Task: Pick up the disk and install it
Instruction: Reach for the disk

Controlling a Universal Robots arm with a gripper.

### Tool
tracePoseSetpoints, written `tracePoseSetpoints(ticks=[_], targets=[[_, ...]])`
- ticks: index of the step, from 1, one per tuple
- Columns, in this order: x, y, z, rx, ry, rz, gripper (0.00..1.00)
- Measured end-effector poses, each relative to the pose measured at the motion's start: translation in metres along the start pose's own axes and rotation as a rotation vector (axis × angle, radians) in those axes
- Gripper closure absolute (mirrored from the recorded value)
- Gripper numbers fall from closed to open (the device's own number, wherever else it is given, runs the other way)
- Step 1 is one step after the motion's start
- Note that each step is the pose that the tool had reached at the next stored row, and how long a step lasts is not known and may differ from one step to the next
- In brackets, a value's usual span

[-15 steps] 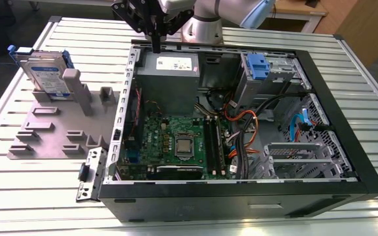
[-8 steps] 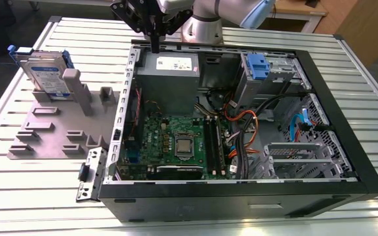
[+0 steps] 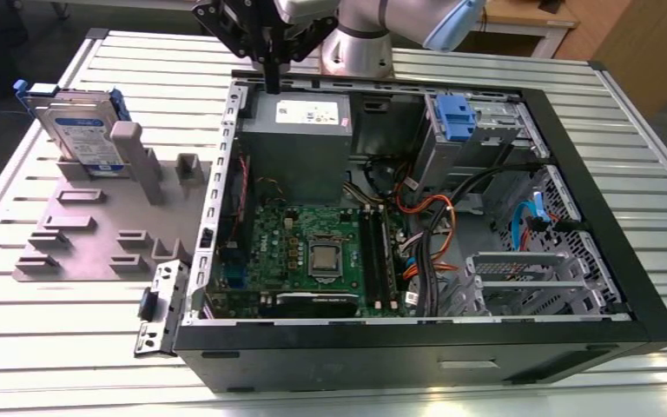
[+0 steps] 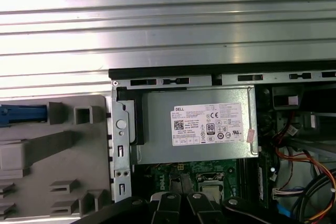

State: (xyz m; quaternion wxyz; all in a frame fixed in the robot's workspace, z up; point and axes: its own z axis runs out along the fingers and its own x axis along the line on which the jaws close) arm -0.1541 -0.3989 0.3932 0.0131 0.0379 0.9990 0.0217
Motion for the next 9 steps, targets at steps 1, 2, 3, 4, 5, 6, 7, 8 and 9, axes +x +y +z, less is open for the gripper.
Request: tracePoseSetpoints(ticks=[1,2,3,4,5,6,7,8,9], targets=[[0.0004,0.0000,0.0000,0.0000,0.0000,0.000,0.89],[0.0008,-0.0001,0.0000,0.0000,0.0000,0.000,0.89],[0.0012,-0.0001,0.0000,0.0000,0.0000,0.000,0.89],[0.0015,-0.0001,0.0000,0.0000,0.0000,0.000,0.89],[0.0015,-0.0001,0.0000,0.0000,0.0000,0.000,0.89],[0.0016,-0.0001,-0.0001,0.0000,0.0000,0.000,0.89],[0.0017,-0.0001,-0.0001,0.0001,0.0000,0.000,0.89],[0.0017,-0.0001,0.0000,0.0000,0.0000,0.000,0.89],[0.0018,-0.0002,-0.0001,0.0000,0.0000,0.000,0.89]])
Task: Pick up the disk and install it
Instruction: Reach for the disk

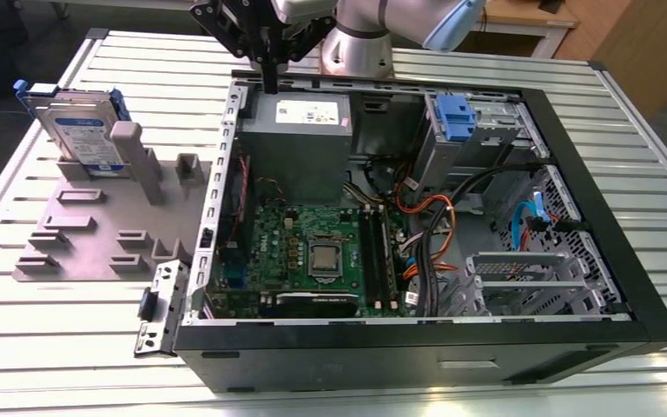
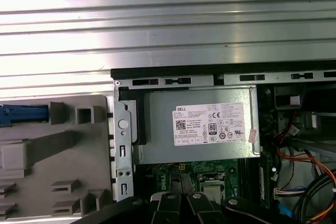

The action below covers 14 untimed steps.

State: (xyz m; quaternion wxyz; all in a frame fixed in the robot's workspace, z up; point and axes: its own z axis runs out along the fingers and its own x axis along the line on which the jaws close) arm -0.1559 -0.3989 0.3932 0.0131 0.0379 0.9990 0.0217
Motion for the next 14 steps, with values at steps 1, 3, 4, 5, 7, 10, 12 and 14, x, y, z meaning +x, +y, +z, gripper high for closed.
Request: tracePoseSetpoints(ticks=[1,3,4,5,7,10,12,14], targets=[[0.0002,0.0000,0.0000,0.0000,0.0000,0.000,0.89],[0.0008,-0.0001,0.0000,0.0000,0.0000,0.000,0.89],[0.0012,-0.0001,0.0000,0.0000,0.0000,0.000,0.89],[0.0017,-0.0001,-0.0001,0.0000,0.0000,0.000,0.89],[0.0029,-0.0002,-0.0001,0.0000,0.0000,0.000,0.89],[0.0033,-0.0001,-0.0001,0.0000,0.0000,0.000,0.89],[0.0035,-0.0001,-0.0001,0.0000,0.0000,0.000,0.89],[0.0035,-0.0001,-0.0001,0.0000,0.0000,0.000,0.89]])
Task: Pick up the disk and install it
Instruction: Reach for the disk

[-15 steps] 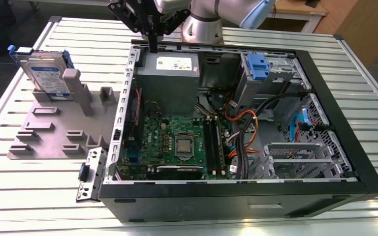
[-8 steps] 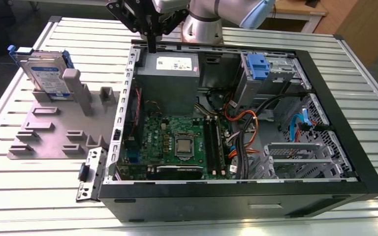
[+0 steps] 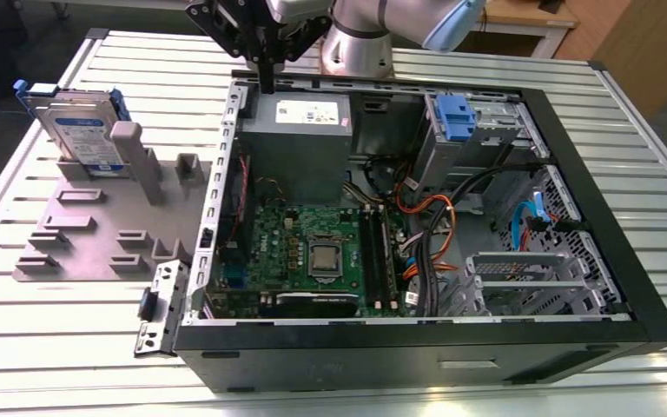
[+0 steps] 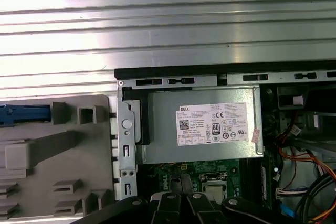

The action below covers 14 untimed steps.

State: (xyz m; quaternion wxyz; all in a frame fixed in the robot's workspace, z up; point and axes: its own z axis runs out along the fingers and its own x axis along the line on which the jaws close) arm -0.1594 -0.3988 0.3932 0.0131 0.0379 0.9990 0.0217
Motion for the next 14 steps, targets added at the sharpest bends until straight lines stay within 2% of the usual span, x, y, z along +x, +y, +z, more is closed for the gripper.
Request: tracePoseSetpoints(ticks=[4,14], targets=[[0.0001,0.0000,0.0000,0.0001,0.0000,0.000,0.89],[0.0076,-0.0004,-0.0001,0.0001,0.0000,0.000,0.89]])
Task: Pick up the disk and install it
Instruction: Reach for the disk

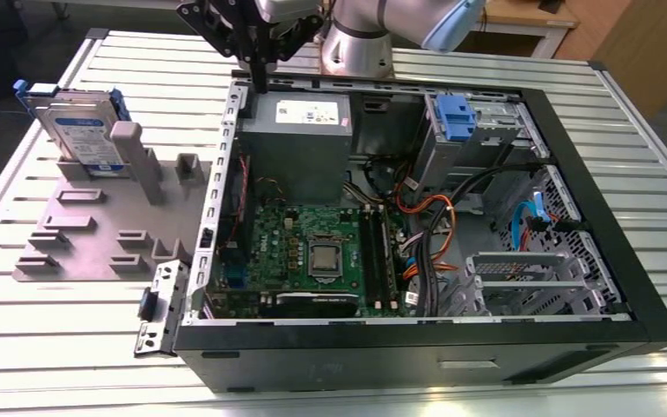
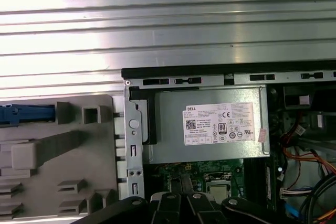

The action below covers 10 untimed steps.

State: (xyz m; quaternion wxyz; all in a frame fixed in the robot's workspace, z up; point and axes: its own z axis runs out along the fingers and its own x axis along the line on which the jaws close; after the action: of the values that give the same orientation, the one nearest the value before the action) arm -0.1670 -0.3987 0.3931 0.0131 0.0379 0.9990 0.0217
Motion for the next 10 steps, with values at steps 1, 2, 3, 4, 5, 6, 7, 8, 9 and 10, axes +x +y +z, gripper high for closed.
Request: tracePoseSetpoints(ticks=[1,2,3,4,5,6,7,8,9,10], targets=[[0.0003,0.0000,0.0000,0.0001,0.0001,0.000,0.89],[0.0006,-0.0001,0.0000,-0.0001,-0.0001,0.000,0.89],[0.0008,-0.0001,0.0001,-0.0001,-0.0001,0.000,0.89],[0.0008,-0.0001,0.0001,0.0000,0.0000,0.000,0.89],[0.0010,-0.0001,0.0000,0.0000,0.0000,0.000,0.89],[0.0013,-0.0001,0.0001,0.0000,0.0000,0.000,0.89],[0.0014,-0.0001,0.0001,-0.0001,-0.0001,0.000,0.89],[0.0015,-0.0001,0.0001,0.0000,0.0000,0.000,0.89],[0.0017,-0.0002,0.0001,0.0000,0.0000,0.000,0.89],[0.0019,-0.0002,0.0001,0.0000,0.0000,0.000,0.89]])
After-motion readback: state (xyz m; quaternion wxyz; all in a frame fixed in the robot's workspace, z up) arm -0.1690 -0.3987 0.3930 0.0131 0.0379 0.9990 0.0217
